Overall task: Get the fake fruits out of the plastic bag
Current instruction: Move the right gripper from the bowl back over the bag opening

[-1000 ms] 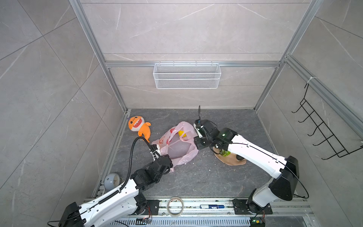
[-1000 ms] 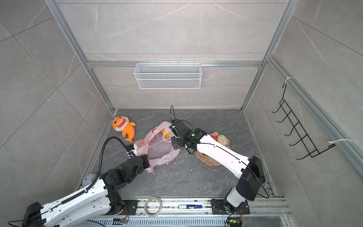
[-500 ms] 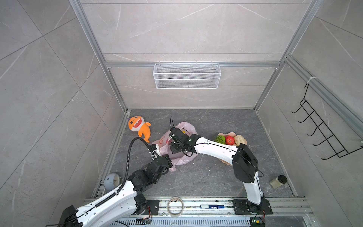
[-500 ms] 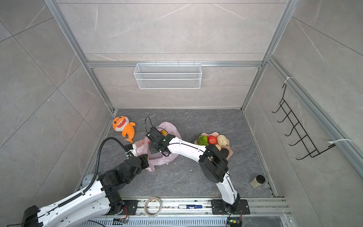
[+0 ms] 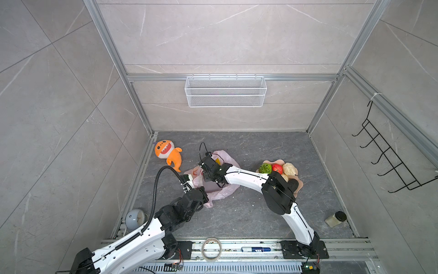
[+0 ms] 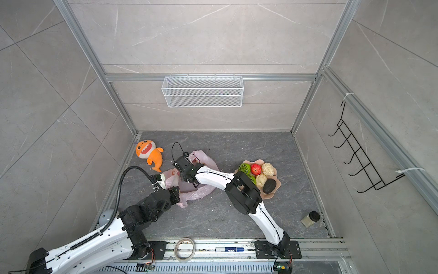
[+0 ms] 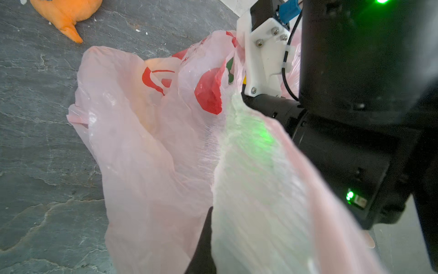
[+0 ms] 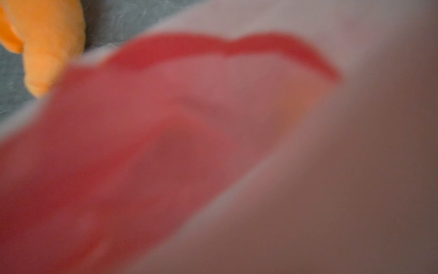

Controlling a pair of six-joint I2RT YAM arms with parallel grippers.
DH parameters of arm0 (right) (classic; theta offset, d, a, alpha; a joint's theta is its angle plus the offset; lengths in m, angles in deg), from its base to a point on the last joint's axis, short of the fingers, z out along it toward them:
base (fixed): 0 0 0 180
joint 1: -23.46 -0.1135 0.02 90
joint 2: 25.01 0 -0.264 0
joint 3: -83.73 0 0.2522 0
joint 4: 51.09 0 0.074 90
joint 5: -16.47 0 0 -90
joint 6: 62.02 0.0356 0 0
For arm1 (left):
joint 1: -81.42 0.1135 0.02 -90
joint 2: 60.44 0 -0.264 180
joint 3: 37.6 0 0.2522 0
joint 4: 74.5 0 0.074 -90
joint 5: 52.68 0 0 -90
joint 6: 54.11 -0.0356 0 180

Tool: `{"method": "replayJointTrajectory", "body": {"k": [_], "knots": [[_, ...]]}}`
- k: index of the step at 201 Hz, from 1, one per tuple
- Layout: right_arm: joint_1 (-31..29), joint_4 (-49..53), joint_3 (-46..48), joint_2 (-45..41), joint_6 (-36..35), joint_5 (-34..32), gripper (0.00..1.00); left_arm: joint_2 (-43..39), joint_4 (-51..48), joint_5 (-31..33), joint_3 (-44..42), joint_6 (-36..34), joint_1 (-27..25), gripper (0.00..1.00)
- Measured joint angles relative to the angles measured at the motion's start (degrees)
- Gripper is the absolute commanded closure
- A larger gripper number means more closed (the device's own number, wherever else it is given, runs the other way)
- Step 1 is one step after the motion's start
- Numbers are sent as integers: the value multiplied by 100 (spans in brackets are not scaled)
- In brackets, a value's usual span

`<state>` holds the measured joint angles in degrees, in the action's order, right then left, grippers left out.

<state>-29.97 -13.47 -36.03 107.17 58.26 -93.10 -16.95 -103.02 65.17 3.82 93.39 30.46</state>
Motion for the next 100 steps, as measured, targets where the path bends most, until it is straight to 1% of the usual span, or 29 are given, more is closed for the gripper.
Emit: {"method": "replayJointTrajectory", "body": {"k": [14, 31, 54, 77, 100], "knots": [[116, -57, 0, 28, 24, -160, 59, 11, -2, -11, -26, 4, 0, 100], [251, -118, -2, 59, 39, -302, 58, 13, 11, -22, -26, 17, 0, 100], [398, -129, -28, 103, 37, -470, 54, 35, 24, -57, -26, 39, 0, 100], [470, -116, -203, 177, 31, -608, 47, 68, 46, -90, -26, 59, 0, 100], [514, -59, -479, 262, 20, -682, 43, 151, 114, -138, -26, 61, 0, 100]]}}
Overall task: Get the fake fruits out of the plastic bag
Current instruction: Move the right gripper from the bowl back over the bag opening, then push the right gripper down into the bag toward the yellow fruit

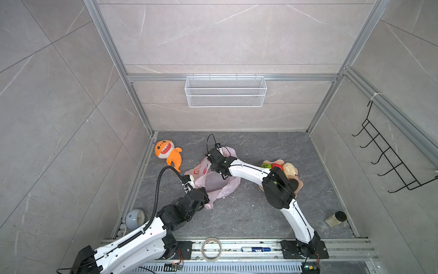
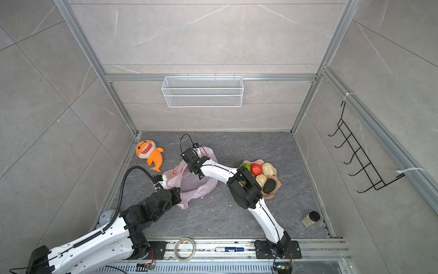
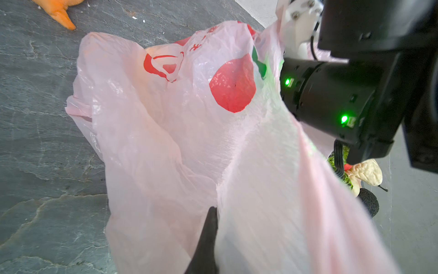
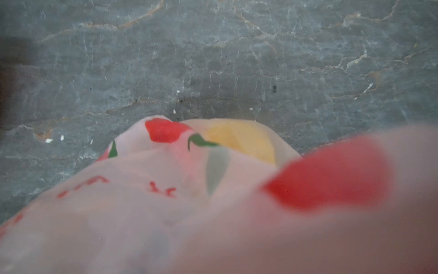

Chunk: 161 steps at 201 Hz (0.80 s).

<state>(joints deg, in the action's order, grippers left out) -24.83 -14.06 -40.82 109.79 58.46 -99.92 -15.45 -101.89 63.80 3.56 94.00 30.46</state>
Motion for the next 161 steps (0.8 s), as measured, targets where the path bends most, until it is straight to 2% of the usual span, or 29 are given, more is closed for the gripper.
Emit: {"method": "replayJointTrajectory", "body": {"k": [34, 122, 161], "knots": [[61, 133, -428, 238, 13, -63, 33, 87, 48, -31, 0, 0, 0, 100], [227, 382, -673, 487, 151, -275, 24, 212, 343, -271, 0, 9, 0, 100], [282, 581, -1128, 774, 195, -256, 17, 214, 374, -313, 0, 24, 0, 100]]}}
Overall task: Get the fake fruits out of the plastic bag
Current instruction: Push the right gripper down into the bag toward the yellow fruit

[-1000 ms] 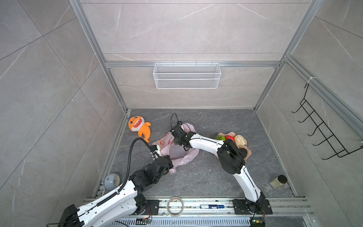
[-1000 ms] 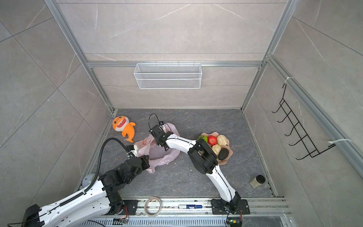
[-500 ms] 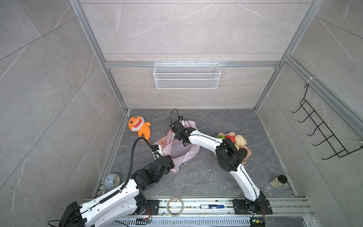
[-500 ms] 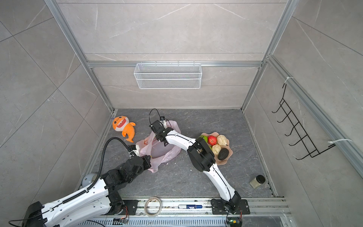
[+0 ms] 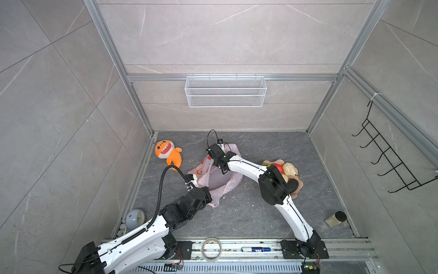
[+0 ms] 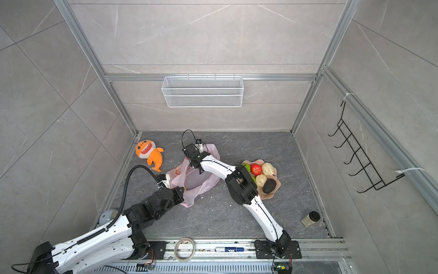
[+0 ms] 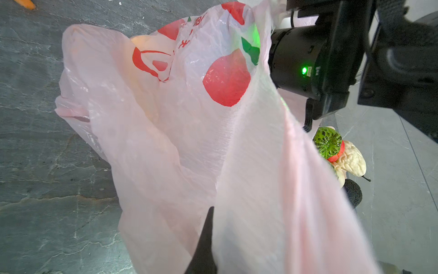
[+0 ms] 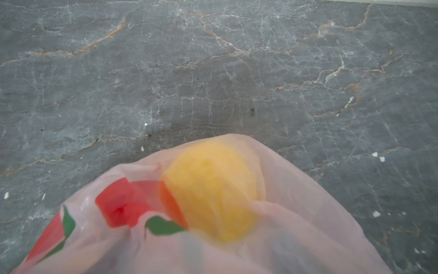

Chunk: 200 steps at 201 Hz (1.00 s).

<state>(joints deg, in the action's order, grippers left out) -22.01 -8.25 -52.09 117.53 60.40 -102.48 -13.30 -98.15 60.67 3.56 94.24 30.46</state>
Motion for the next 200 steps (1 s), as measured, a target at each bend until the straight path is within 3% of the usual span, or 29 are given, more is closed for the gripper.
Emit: {"method": "replayJointTrajectory", "body": {"k": [35, 121, 200], "knots": [[52, 236, -334, 136, 42, 55, 16, -13, 0, -4, 0, 2, 0, 100], [125, 1320, -2330, 1211, 111, 282, 16, -225, 9, -146, -76, 0, 0, 100], [199, 1526, -2433, 1300, 236, 476, 20, -245, 9, -170, -92, 0, 0, 100]]}}
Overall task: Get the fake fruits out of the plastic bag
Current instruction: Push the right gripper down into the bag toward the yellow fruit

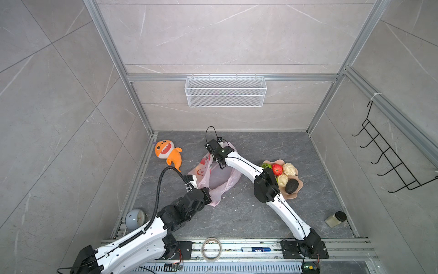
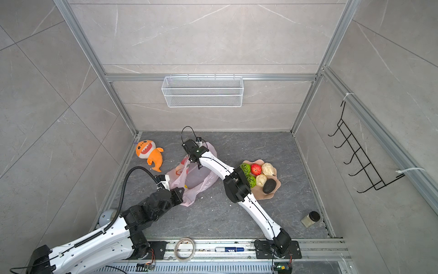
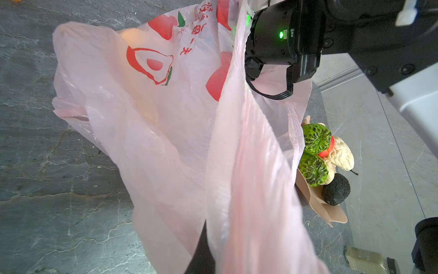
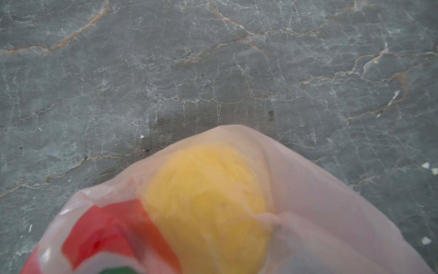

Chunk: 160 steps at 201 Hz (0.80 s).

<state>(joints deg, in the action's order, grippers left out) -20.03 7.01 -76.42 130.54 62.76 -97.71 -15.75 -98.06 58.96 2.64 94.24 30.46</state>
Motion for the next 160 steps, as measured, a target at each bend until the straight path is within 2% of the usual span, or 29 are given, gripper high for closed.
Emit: {"method": "replayJointTrajectory", "body": {"k": [62, 160], "knots": [[13, -98, 2, 0, -50, 44, 24, -105, 0, -37, -31, 0, 0, 100], [94, -262, 94, 0, -116, 203, 22, -396, -63, -59, -50, 0, 22, 100]]}}
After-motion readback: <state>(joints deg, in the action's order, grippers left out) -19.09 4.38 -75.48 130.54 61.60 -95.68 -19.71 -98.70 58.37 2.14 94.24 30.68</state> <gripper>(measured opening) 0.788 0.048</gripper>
